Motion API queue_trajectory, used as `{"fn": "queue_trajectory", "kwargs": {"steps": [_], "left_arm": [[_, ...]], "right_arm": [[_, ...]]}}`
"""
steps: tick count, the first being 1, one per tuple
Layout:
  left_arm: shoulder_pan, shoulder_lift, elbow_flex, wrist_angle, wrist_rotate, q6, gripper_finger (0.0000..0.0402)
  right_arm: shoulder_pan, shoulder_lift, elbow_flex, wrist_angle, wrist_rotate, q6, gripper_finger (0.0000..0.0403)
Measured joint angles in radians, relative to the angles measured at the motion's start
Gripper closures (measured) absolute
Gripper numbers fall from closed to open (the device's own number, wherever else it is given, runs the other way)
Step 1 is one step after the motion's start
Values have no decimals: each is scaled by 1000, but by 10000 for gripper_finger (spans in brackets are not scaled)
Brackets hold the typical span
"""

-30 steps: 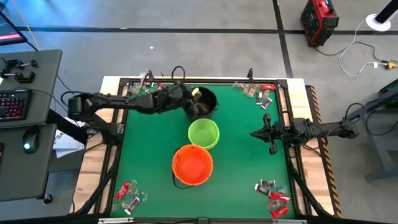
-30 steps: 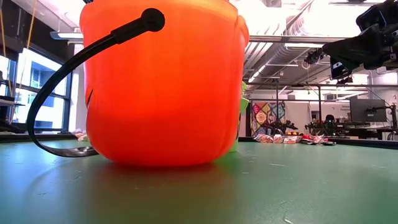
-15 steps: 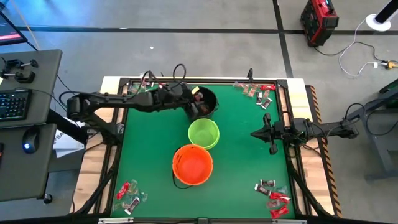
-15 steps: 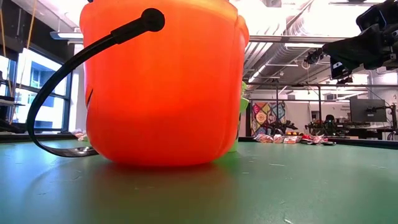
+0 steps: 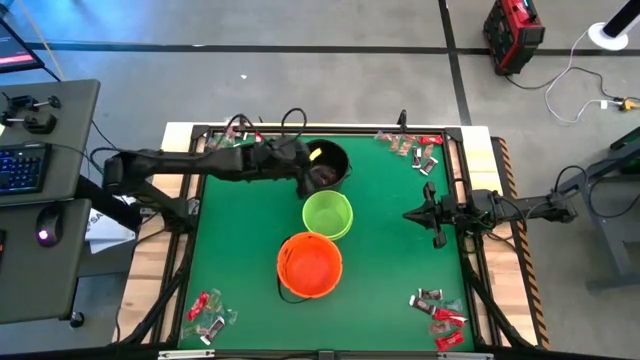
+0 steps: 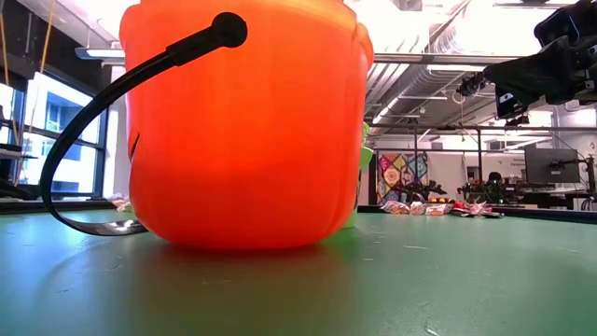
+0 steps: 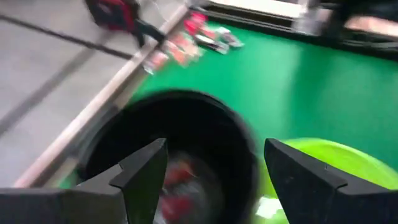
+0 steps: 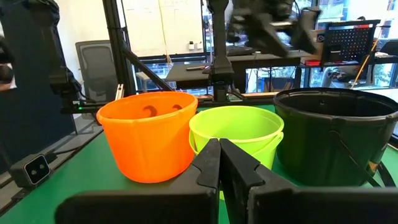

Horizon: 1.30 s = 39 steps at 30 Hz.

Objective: Sort candy by brand, put in halloween buckets
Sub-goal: Put the green gummy into the black bucket

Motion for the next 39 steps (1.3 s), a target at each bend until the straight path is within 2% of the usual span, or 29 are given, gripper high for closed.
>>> {"fn": "queue_trajectory", "kwargs": {"steps": [3,6,9,11,14,16,20,23,28,39], "left_arm": [[-68,-69,1,-223,75,-167,142],[-201,-133,-1,-413,102,-322,142],[-396,-190,-1,-514,58,-512,142],[-528,-201,-1,-574,18,-720,142],[-705,-183,-1,-663,15,-1052,142],[-815,-139,-1,-716,56,-1223,144],[-982,-11,-1,-780,215,-1400,150],[-1035,96,-2,-821,328,-1469,154],[-1046,221,-19,-820,398,-1485,158],[-1031,222,-179,-606,421,-1537,159]], "right_arm": [[0,1,0,0,0,0,402],[0,4,0,0,0,0,402],[0,4,0,0,0,0,402],[0,4,0,0,0,0,402],[0,4,0,0,0,0,402],[0,4,0,0,0,0,402],[0,4,0,0,0,0,402],[0,4,0,0,0,0,402],[0,4,0,0,0,0,402],[0,5,0,0,0,0,402]]}}
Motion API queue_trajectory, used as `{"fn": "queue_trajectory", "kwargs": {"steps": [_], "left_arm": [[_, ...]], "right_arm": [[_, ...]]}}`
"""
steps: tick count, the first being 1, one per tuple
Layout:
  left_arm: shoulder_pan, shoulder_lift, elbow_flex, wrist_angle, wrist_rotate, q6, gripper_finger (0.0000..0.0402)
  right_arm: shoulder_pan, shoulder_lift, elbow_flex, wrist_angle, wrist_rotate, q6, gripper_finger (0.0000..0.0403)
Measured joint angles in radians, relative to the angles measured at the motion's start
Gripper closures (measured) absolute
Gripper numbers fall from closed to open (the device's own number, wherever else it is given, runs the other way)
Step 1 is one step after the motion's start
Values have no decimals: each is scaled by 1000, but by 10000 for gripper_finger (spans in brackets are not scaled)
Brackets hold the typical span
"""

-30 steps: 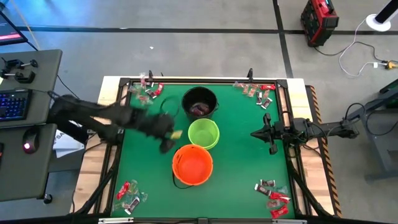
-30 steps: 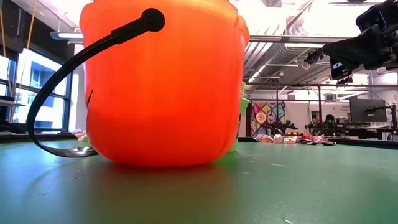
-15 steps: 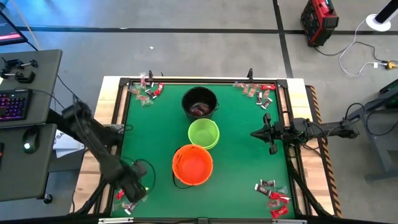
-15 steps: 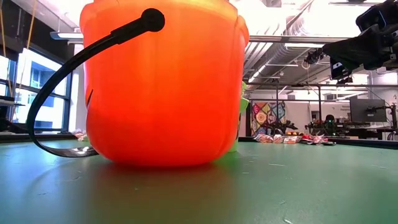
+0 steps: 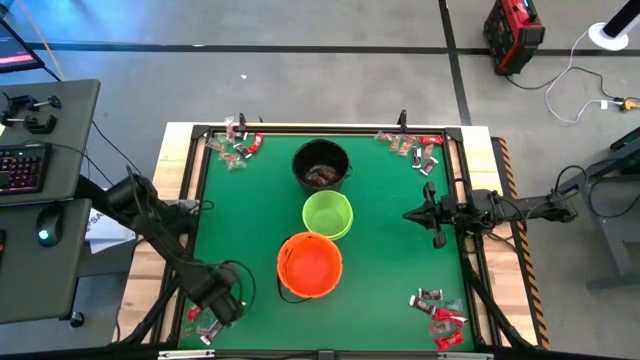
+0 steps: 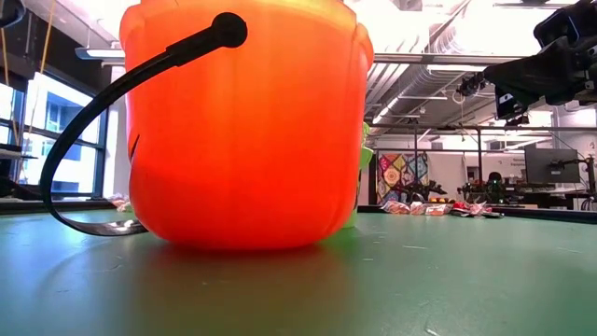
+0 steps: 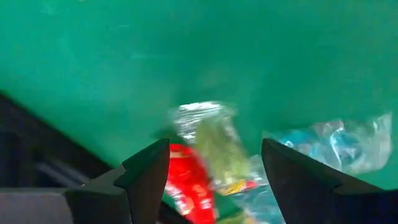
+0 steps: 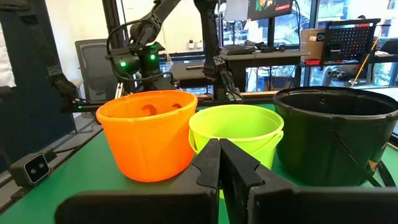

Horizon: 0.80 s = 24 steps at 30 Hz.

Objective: Sort candy by brand, put in halloween buckets
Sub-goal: Put the green gummy into the black bucket

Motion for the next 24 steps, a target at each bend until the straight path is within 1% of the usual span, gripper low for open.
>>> {"fn": "queue_trajectory", "kwargs": {"steps": [5,8,10,12,14,17,18,19,22,24], "left_arm": [[1,-1,-35,76,-2,-3,161],[1,-1,-43,77,-2,-2,177],[1,-1,-43,76,-2,8,201],[1,-1,-43,71,-2,15,237],[1,-1,-43,59,-2,18,283],[7,-10,-43,59,-3,42,365],[12,-20,-43,59,-10,49,382],[17,-35,-43,59,-22,50,389],[44,-103,-43,59,-67,69,383],[72,-167,-38,56,-125,84,388]], "right_arm": [[0,0,0,0,0,0,402],[0,0,0,0,0,0,402],[0,0,0,0,0,0,402],[0,0,0,0,0,0,402],[0,0,0,0,0,0,402],[0,0,0,0,0,0,402],[0,0,0,0,0,0,402],[0,0,0,0,0,0,402],[0,0,0,0,0,0,402],[0,0,0,0,0,0,402]]}}
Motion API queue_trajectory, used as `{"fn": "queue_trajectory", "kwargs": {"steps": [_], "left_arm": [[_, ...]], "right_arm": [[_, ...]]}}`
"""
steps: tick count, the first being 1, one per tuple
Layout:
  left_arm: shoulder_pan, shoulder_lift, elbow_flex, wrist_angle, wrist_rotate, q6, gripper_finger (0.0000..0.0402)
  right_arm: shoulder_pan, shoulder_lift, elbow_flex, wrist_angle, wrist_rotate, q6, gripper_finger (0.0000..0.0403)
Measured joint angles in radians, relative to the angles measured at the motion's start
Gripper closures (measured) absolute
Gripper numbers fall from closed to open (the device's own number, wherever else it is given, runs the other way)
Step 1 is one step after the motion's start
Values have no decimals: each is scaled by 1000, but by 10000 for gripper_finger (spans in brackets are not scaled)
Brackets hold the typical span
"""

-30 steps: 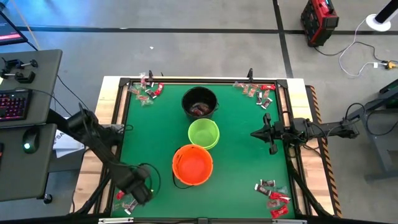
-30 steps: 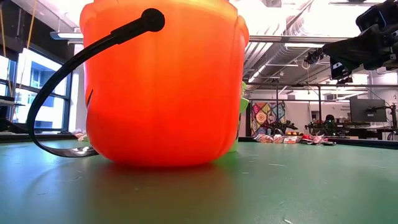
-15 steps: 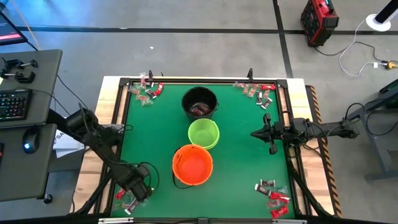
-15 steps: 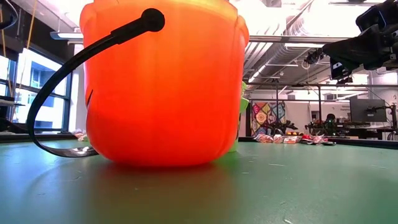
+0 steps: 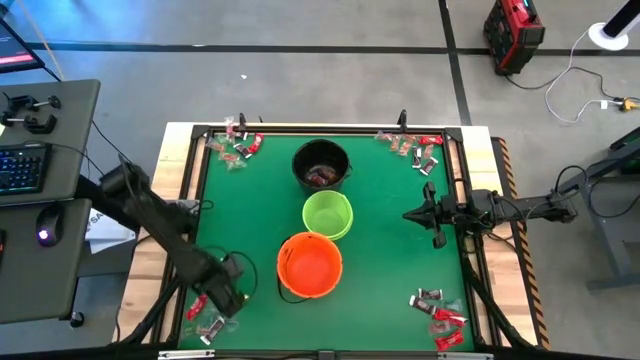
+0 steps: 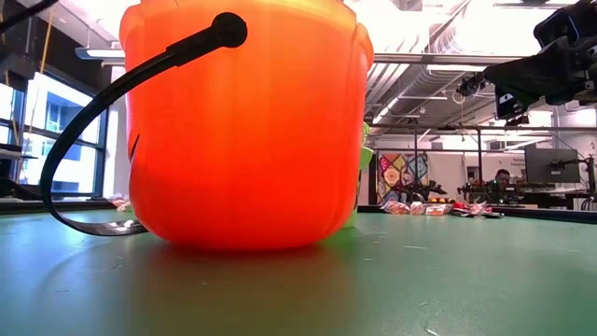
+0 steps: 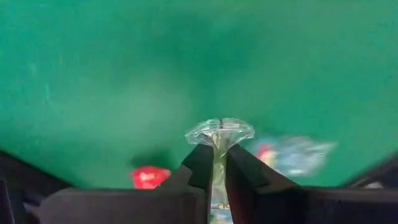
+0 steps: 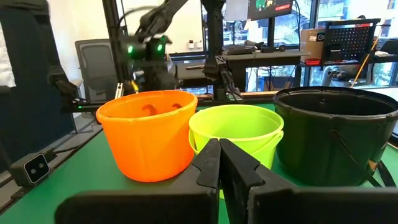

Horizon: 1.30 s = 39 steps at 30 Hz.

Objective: Sort candy by brand, put in halloween buckets
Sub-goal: Put the green gummy into the black bucket, then put the blue gummy into the black bucket

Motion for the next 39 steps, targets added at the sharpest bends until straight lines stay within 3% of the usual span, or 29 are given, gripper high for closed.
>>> {"fn": "queue_trajectory", "kwargs": {"steps": [6,11,16,22,29,33,39], "left_arm": [[152,-193,77,23,-285,195,397],[384,-243,168,103,-414,560,400],[643,-185,209,305,-367,967,401],[885,-52,240,477,-364,1244,395],[1045,107,303,527,-317,1302,345],[1080,144,332,520,-221,1269,288],[1085,119,352,485,-188,1283,194]], "right_arm": [[0,0,0,0,0,0,402],[0,0,0,0,0,0,402],[0,0,0,0,0,0,402],[0,0,0,0,0,0,402],[0,0,0,0,0,0,402],[0,0,0,0,0,0,402],[0,0,0,0,0,0,402]]}}
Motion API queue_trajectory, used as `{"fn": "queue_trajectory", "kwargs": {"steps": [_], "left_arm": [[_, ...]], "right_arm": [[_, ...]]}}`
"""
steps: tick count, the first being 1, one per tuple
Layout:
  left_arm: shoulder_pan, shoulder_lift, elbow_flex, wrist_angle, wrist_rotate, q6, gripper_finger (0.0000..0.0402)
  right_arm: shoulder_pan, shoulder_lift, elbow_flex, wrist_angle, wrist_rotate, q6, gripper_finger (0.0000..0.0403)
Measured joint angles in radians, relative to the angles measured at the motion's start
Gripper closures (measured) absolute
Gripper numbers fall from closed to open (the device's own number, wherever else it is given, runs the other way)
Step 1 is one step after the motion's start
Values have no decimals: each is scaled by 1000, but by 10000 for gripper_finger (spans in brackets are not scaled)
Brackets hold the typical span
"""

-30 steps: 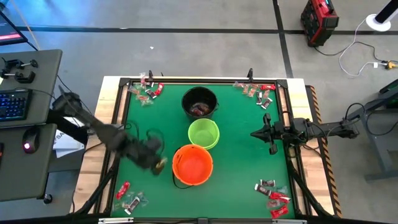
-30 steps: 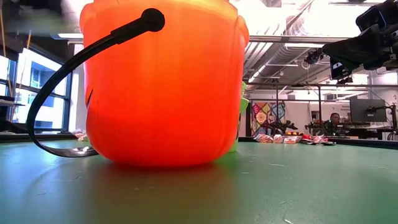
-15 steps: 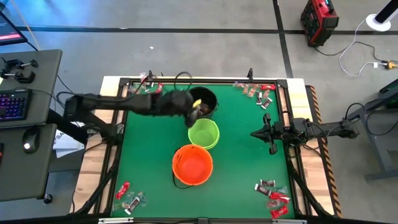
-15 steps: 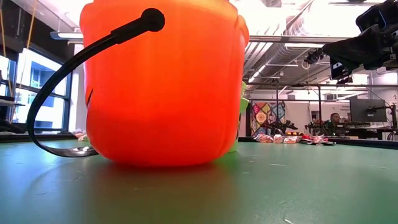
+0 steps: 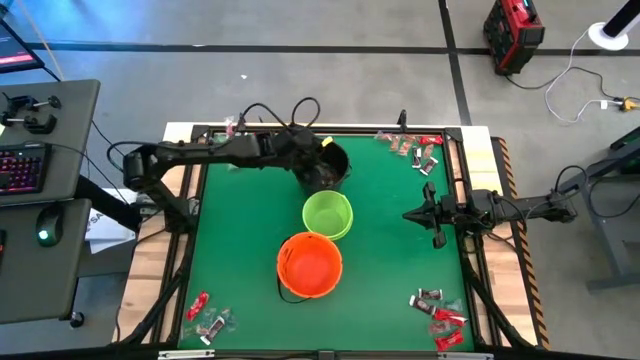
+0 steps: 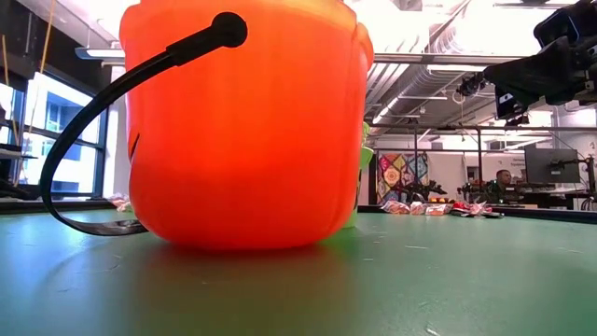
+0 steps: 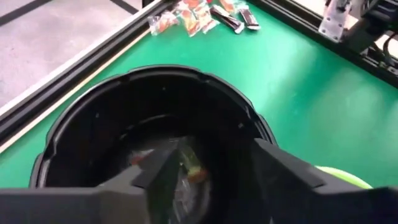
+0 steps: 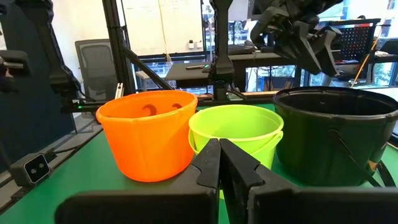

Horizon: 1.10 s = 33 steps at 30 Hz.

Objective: Sort candy by brand, put in halloween buckets
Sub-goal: Put the blue gummy into the black bucket

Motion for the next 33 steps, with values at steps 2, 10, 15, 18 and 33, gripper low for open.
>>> {"fn": "queue_trajectory", "kwargs": {"steps": [2,10,15,18,33], "left_arm": [[0,-30,11,-64,23,-1,171],[-96,-273,-83,-312,29,-60,152],[-238,-523,-321,-109,-55,-216,151],[-321,-639,-460,30,-93,-317,151],[-421,-699,-656,290,-309,-524,151]], "right_arm": [[0,0,0,0,0,0,402],[0,0,0,0,0,0,402],[0,0,0,0,0,0,402],[0,0,0,0,0,0,402],[-3,0,0,17,30,-9,402]]}}
